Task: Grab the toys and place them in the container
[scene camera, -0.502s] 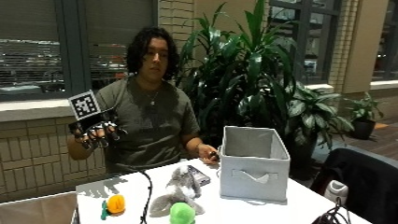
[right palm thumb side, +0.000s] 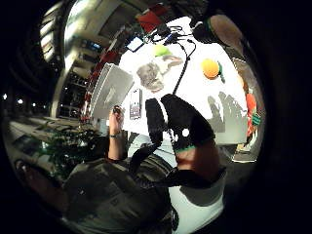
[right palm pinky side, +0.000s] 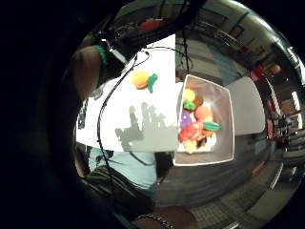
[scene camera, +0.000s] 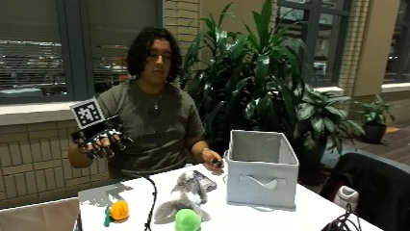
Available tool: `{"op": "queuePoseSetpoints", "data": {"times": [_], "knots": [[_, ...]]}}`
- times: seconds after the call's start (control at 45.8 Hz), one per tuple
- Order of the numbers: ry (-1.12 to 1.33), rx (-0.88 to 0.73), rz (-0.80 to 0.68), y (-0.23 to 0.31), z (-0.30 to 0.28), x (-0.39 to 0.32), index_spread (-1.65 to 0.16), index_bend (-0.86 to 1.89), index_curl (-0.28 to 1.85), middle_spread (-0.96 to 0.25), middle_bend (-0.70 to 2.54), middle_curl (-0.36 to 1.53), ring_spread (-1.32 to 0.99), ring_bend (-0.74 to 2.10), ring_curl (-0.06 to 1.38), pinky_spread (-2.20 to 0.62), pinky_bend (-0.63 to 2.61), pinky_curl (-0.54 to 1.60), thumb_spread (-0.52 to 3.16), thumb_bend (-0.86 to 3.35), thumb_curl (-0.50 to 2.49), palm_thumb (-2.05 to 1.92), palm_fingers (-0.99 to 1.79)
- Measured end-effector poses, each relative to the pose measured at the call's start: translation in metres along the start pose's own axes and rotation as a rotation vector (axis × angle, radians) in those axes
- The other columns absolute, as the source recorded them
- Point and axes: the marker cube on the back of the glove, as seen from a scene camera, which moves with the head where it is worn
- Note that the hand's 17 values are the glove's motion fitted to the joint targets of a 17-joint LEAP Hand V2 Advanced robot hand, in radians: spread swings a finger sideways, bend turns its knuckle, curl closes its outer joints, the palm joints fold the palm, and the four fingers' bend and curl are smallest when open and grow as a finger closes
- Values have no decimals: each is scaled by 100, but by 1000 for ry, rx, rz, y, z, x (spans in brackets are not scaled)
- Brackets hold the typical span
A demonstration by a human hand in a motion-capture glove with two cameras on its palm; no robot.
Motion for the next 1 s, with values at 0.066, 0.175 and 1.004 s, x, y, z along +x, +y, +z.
{"op": "queuePoseSetpoints", "data": {"times": [0.066, 0.175, 1.004], "knots": [[-8, 28, -14, -13, 7, 5, -34, 19, 19, -13, 21, 17, -24, 49, 16, -8, 59, 25, 137, 3, 14, 2, 51], [-28, -64, -64, -33, 26, 18, -35, 19, 20, -14, 23, 19, -25, 52, 17, -9, 58, 26, 140, 3, 16, 2, 54], [190, -17, 263, -115, 82, 31, -34, 28, 18, -70, 128, 80, -72, 163, 71, -54, 123, 64, 138, 10, 28, 35, 89]]}}
